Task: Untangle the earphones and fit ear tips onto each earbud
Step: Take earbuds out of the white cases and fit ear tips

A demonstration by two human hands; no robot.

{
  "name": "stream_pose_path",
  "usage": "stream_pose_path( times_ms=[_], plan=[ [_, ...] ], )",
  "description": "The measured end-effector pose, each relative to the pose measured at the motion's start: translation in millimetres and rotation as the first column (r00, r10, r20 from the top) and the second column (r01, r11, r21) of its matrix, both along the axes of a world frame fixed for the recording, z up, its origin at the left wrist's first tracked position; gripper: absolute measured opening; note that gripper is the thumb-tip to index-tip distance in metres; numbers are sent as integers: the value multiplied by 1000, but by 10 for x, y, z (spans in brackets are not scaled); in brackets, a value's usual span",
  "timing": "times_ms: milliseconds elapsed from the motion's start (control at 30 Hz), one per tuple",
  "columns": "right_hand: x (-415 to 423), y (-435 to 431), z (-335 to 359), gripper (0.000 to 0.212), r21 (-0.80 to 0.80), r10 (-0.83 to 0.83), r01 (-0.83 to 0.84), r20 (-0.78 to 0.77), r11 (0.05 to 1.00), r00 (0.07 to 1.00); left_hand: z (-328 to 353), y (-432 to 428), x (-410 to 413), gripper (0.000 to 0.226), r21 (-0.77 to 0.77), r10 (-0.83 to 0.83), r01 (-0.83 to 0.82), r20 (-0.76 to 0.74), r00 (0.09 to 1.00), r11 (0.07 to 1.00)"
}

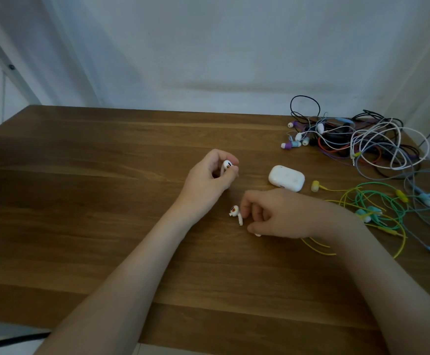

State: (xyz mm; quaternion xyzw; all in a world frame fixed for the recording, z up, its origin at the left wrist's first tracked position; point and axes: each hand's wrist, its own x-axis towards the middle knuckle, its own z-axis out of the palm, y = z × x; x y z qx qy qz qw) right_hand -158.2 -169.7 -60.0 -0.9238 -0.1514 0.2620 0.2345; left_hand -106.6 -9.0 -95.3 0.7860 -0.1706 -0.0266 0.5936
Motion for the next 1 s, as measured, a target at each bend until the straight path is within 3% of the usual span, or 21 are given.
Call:
stream_pose_path(
  times_ms=[233, 367, 433, 600, 733, 833, 1000],
  plan=[
    [1, -36, -25, 13, 75, -52, 51, 7, 996, 999, -24, -3, 8, 15, 48, -41, 41, 2, 999, 998],
    [-5, -24, 6, 29, 22, -15, 17, -54, 1000, 998, -5, 0, 12, 18, 54, -35, 35, -6, 999, 998],
    [-4, -10, 7, 27, -9, 5, -6, -71, 1000, 997, -1, 3, 8, 19, 77, -35, 35, -3, 999, 996],
    [11, -3, -59, 3, 21, -17, 15, 104, 1000, 994, 19, 1, -11, 7, -7, -14, 14, -27, 1000, 1000],
    [37, 42, -136, 19, 212, -165, 112, 252, 971, 953, 33, 12, -15, 15, -25, -9, 9, -4, 1000, 1000],
    [43, 114, -204, 22, 142, -68, 27, 291, 989, 954, 17, 28, 11, 30, -40, 29, -29, 11, 1000, 999],
    [47, 115, -228, 8, 163, -47, -5, 315, 987, 948, 35, 48, -12, 24, -151, -5, 11, 40, 999, 988]
  ],
)
